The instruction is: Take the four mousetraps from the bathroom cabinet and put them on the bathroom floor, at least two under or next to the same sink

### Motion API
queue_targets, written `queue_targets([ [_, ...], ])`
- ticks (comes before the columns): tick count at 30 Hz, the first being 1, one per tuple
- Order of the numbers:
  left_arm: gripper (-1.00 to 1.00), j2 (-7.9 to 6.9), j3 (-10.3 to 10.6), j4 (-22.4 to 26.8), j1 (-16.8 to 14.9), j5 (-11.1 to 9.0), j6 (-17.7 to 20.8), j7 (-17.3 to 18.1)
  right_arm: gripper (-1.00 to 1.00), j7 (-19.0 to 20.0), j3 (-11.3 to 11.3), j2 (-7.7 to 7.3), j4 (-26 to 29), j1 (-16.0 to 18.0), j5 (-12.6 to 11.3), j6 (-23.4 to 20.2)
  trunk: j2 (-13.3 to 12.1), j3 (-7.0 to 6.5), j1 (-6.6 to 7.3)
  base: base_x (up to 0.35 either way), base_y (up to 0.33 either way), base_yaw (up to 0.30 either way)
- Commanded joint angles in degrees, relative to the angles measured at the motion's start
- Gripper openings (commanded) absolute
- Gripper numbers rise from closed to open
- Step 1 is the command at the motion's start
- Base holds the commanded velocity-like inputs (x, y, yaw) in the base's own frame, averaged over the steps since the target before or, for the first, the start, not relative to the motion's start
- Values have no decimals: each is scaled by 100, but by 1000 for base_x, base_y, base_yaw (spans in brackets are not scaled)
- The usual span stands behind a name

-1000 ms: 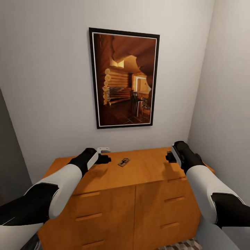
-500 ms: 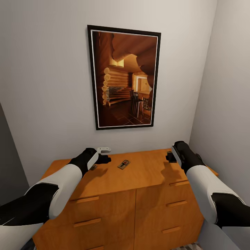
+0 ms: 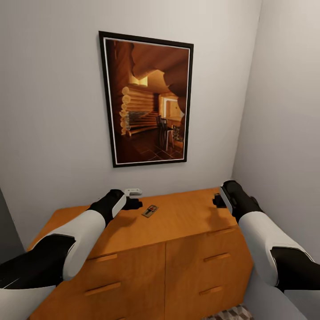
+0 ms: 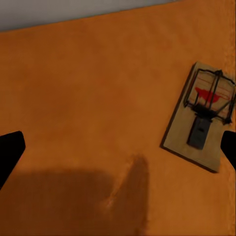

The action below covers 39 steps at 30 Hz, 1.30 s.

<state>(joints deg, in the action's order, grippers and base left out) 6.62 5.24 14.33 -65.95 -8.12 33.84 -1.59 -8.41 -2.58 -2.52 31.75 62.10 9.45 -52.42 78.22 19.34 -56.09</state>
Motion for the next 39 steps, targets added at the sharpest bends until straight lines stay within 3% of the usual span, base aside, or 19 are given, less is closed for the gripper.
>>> queue_targets([
  [1,100,-4,48,8,-4,-58,26,-17,-100,25,-23,1,6,3,38,-23,4,5,0,0,0,-257],
  [13,100,-3,48,8,-5,-58,26,-17,-100,32,-23,-45,6,3,39,-21,4,-13,0,0,0,-215],
  [39,100,-7,82,16,-5,-44,79,45,-100,63,-23,-107,6,3,-3,131,4,-14,0,0,0,-9],
])
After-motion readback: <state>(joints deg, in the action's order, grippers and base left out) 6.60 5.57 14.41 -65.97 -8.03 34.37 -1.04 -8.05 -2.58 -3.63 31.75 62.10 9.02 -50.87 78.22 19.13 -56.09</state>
